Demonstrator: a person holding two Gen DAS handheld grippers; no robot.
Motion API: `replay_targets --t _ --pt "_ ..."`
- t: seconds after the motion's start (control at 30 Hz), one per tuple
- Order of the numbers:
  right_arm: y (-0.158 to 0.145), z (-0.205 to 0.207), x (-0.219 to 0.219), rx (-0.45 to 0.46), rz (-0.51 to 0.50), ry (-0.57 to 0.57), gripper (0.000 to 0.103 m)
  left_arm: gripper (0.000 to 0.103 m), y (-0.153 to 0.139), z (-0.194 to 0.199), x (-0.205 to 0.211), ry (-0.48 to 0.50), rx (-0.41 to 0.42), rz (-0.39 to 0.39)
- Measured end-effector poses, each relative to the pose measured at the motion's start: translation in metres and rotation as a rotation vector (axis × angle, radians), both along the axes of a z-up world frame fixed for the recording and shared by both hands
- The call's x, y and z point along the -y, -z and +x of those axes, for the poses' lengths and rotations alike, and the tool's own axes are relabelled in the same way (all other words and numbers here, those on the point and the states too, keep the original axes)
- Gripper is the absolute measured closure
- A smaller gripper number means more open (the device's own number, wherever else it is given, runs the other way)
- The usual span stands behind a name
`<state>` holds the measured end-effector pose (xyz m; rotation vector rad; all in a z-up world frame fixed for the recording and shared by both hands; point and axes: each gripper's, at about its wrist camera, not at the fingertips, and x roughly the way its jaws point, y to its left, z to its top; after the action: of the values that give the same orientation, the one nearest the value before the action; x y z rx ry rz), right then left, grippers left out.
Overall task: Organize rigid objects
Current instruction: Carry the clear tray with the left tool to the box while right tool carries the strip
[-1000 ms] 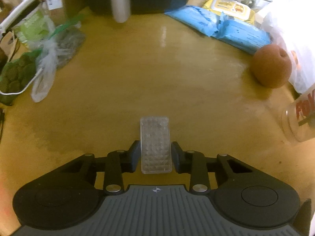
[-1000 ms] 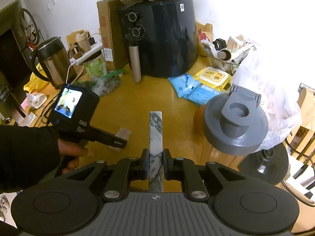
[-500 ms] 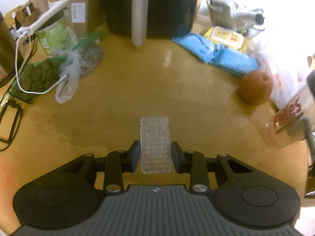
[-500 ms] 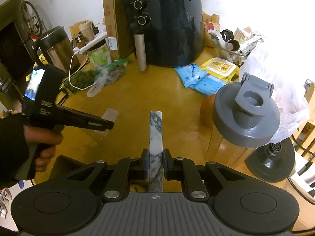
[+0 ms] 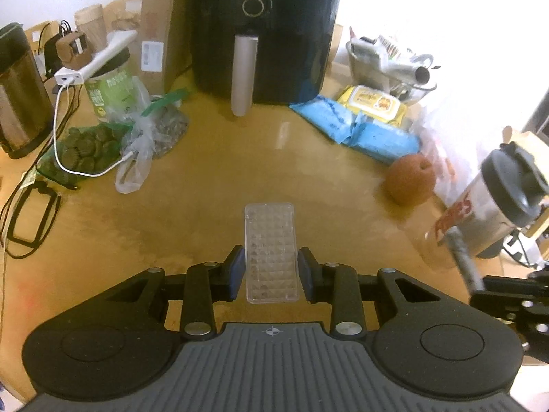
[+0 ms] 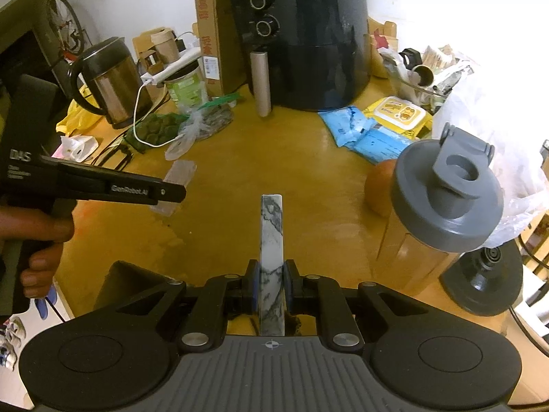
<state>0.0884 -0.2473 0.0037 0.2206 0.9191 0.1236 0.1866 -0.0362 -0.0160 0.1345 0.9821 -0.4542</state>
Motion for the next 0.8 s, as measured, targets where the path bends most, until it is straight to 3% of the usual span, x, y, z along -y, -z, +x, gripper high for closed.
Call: replay_targets --t 0.4,0.8 --pt "-0.002 0.0 -0.009 -0.001 0.013 -0.021 0.086 0.07 -0.021 -0.03 -0.023 -0.01 0.01 -0.053" --pt "-0.001 -0.004 -0.016 -0.011 0.025 -0.019 0.086 0.07 -0.022 -0.066 -0.044 0.008 -0.044 -0.111"
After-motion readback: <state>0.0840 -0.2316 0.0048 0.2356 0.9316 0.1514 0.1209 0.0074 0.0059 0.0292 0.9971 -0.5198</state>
